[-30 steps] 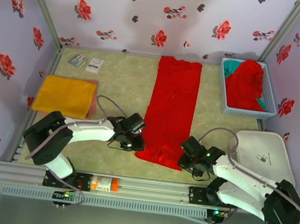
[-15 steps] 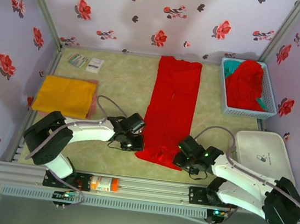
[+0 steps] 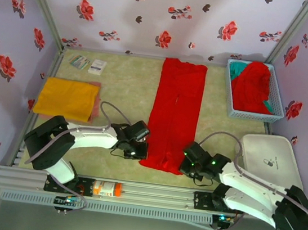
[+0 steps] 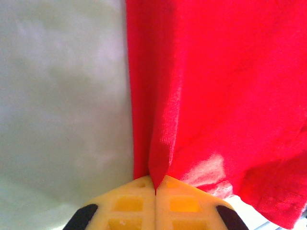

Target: Fold and stack the t-shirts

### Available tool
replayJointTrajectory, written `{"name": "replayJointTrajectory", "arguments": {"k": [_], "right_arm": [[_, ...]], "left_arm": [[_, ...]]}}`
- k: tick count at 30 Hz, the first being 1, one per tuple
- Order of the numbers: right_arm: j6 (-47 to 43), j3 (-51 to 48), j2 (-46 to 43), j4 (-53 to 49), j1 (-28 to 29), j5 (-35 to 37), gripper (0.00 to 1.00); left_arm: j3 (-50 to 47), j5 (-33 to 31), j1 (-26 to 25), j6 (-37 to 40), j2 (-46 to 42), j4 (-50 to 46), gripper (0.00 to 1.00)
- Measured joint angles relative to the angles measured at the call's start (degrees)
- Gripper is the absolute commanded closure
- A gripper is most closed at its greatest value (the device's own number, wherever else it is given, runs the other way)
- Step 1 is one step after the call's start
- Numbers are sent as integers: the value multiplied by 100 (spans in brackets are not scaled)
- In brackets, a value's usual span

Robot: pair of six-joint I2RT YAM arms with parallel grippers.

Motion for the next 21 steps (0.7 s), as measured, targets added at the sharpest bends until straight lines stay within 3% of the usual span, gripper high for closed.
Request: {"name": "replayJointTrajectory", "arguments": {"k": [4,8,14,21], "right_arm": [[-2,310,-527,-678,-11,238,100],[-168,999,-503,-1117,-299,376,100],[-844,1961,50,-1340,-1327,448,100],[-1838,2802,1276,-1176,-2450,181,100]], "left_arm": [[136,4,-35,-94,-428,-348,100],[785,9,212,-24,-570,-822,100],[1687,136,841,415,-452,-1191,100],[3003,251,1445,1130,562,-1543,100]]}}
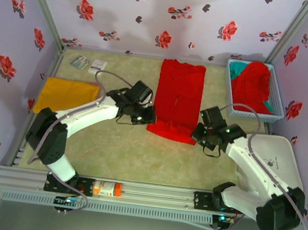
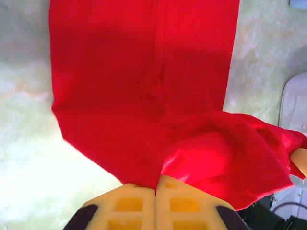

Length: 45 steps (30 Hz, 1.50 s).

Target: Fold and stack the t-shirts

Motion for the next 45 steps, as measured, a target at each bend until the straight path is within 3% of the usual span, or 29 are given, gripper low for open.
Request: {"name": "replayJointTrajectory", "arguments": {"k": [15,24,33,34,35,36,38,39,42,45], "right_arm": [[-1436,1563,2188,1001,-1261,-839,100],[-1733,2218,3314,1360,-1513,-1152,100],[-1731,2422,3821,1530,-1716,-1237,100],[-1731,2470,3884,1539,-1722,-1235,100],[-1731,2520,3952,1563,-1733,-1228,97],[-1731,2570,4026,1587,-1746,-1204,82],[-1731,2614,4127,1648,-1775,-1143,35],[-1731,2651,4190,1652,-1805,-1119,23],[-1733,2767,4354,1729,-1902,-1075,10],[-1759,2743,4378,1803,-1950,-1051,7]], "left_arm": [[2516,188,809,1346,1982,-487,100],[3224,358,1040,1744,2914,-514,100],[3644,516,1152,1897,3390,-466,100],[3687,533,1163,1917,3427,-450,96],[3738,549,1180,1939,3480,-428,87],[3823,560,1196,1978,3547,-428,75],[4085,588,1233,2037,3742,-435,61],[4238,592,1257,2065,3856,-428,55],[4400,608,1379,2074,4041,-382,39],[4374,612,1576,2026,4072,-380,37]]}}
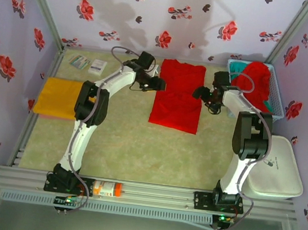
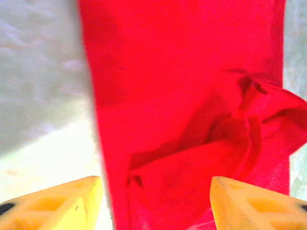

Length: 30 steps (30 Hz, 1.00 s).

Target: Fold and stack the t-shirts

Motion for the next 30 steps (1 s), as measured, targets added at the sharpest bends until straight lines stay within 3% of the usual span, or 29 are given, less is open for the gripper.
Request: {"name": "replayJointTrajectory", "arguments": {"k": [4,8,15,22,30], "right_arm": [[13,-334,-203,81,-9,13,8],[105,-1176,-785,122,-7,-125,18],[302,-2356,-1655,120,225,-422,27],[356,-2699,-1775,125,509,-396,32],[400,-2750,-1738,186,704,-302,38]], "left_arm": [[-599,0,310,-4,-258,179,36],[-1875,72,518,-46,-922,282,38],[-3589,525,262,-470,-1939,796,42],[-4019,708,-238,-863,-1998,1235,46],[-3967,732,-330,-1113,-1875,1296,51]]}}
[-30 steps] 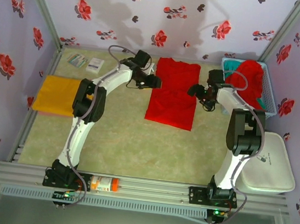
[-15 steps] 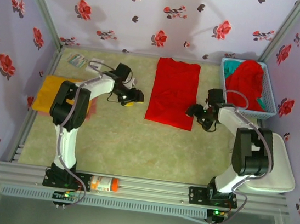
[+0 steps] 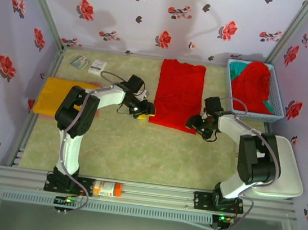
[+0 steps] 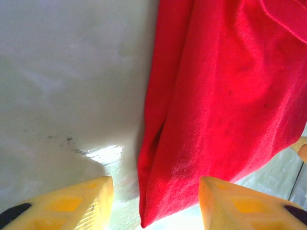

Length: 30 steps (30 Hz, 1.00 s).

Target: Fold and stack the t-shirts

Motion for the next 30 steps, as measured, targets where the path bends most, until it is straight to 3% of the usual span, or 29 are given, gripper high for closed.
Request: {"name": "replayJointTrajectory", "arguments": {"k": [8,13,15,19,25,30], "right_arm": [[46,-17,155,94,57,20,40],[66,-44,173,138,57,81,44],[87,-55,184,153,57,105,47],[129,-68,186,151,55,166,57],[153,-76,247,192,81,254,83],[142,-79,258,240,195,269,100]], "left_arm": [[282,-24,-181,-26,225,-205,57],[306,-33,-188,-138,286,-227,75],[306,-44,-179,-177,302,-245,78],[306,-46,-205,-236,313,-243,87],[306,-50,-210,-310,313,-214,99],[304,-101,-210,-339,313,-175,100]]}}
